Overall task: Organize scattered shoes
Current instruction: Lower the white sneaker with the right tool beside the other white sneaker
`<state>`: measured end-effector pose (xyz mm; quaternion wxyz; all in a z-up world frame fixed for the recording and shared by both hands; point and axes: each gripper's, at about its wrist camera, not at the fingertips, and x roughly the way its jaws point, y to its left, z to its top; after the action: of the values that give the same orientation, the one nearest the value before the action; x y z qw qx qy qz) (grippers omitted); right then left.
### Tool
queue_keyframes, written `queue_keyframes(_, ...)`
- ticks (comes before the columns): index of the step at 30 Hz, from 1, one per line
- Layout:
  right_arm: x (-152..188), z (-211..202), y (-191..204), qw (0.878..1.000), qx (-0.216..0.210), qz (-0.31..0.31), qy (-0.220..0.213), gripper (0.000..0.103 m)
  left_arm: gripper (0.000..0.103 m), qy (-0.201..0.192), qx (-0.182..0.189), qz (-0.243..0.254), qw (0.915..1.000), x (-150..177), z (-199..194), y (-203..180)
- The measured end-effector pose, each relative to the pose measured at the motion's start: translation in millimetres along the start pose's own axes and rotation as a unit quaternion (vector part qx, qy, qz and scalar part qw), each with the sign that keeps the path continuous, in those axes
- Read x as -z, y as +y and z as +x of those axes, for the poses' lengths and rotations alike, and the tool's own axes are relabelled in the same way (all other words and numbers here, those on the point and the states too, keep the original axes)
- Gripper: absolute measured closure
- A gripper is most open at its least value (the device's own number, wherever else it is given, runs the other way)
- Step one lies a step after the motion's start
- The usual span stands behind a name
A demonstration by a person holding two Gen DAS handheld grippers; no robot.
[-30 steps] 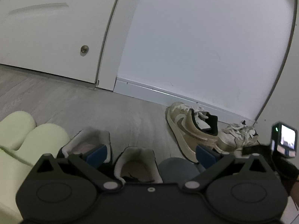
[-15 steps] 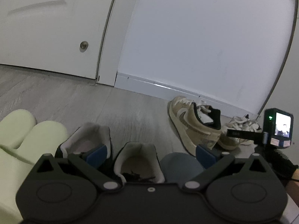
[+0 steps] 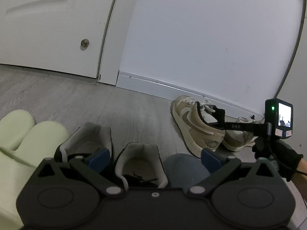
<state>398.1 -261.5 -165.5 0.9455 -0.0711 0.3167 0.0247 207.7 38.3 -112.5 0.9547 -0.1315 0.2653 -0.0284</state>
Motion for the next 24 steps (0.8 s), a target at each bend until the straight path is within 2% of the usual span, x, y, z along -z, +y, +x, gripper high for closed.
queue_keyframes(3, 6, -1, 1, 0.999, 0.012, -0.042, 0.008, 0.016, 0.000, 0.000, 0.000, 0.001, 1.0000, 0, 0, -1)
queue_keyframes(8, 5, -5, -4, 0.999, 0.002, -0.041, 0.027, 0.016, 0.000, -0.002, 0.000, -0.004, 1.0000, -1, 0, 1)
queue_keyframes(13, 9, -33, -8, 0.996, -0.026, -0.068, 0.053, 0.016, 0.000, -0.006, 0.004, -0.007, 0.9999, -1, -1, 1)
queue_keyframes(19, 15, -43, -17, 0.994, -0.023, -0.086, 0.070, 0.017, 0.000, -0.009, 0.011, -0.005, 0.9999, -1, -4, 0)
queue_keyframes(22, 14, -45, -29, 0.996, -0.022, -0.041, 0.078, 0.017, 0.000, -0.010, 0.012, -0.005, 0.9999, -1, -5, 0)
queue_keyframes(23, 13, -45, -36, 0.996, -0.024, -0.012, 0.080, 0.017, 0.000, -0.011, 0.012, -0.006, 0.9999, -1, -5, 0)
queue_keyframes(24, 12, -46, -47, 0.995, -0.029, 0.047, 0.080, 0.017, 0.000, -0.011, 0.012, -0.007, 0.9998, -1, -5, 0)
